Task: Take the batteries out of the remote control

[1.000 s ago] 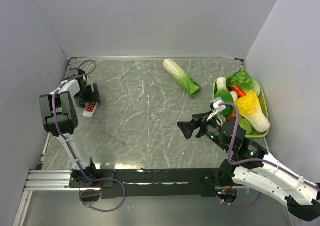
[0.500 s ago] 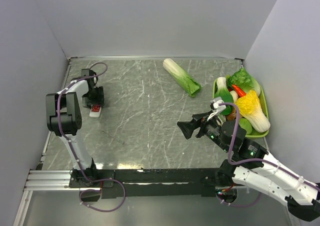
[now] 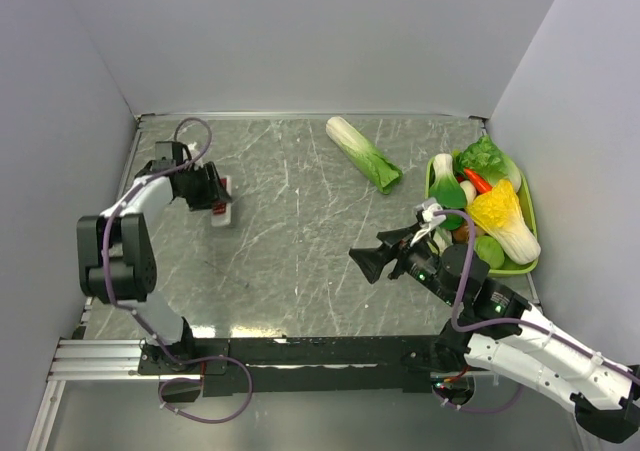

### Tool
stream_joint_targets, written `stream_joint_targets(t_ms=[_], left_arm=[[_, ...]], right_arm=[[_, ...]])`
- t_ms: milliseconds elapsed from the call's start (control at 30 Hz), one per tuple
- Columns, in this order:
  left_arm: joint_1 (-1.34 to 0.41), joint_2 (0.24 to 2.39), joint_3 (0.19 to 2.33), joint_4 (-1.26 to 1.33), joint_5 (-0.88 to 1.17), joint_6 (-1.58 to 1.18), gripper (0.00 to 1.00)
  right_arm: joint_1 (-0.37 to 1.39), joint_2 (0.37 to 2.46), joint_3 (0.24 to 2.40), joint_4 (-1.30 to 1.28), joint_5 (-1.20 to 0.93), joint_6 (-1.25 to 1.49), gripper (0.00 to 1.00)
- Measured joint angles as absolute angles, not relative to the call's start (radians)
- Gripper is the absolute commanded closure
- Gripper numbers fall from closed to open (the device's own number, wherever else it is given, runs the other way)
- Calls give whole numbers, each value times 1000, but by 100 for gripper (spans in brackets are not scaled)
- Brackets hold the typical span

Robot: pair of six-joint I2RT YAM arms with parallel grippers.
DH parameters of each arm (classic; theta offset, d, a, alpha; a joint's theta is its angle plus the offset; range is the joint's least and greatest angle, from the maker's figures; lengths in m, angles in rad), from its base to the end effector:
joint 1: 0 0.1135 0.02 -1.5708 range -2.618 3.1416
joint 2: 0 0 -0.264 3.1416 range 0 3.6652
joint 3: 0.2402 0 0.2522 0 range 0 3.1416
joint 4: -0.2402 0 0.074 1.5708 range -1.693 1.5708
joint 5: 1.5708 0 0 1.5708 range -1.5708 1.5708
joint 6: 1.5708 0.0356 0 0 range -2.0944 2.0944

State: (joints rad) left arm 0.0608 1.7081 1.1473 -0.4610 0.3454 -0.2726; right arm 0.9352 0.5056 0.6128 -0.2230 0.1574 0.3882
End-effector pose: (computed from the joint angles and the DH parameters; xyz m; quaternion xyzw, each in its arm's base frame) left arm 0.3517 0.0093 0.2038 -0.1114 0.9428 -0.1927 0.2481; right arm 0.0844 0.1050 0.3146 -0.1508 0.7310 0.3610 0.5591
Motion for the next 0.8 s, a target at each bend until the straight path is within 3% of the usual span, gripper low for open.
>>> stream_joint_targets(t_ms=[333, 533, 800], left_arm=[[-15, 1389, 823, 138, 801, -651, 77], [-157, 1333, 653, 538, 893, -912, 77], [-347, 1326, 600, 931, 904, -1142, 78]], right_arm=[[935, 574, 555, -31, -2, 453, 0], [935, 724, 554, 107, -101, 471, 0], [935, 840, 554, 278, -194, 471, 0]])
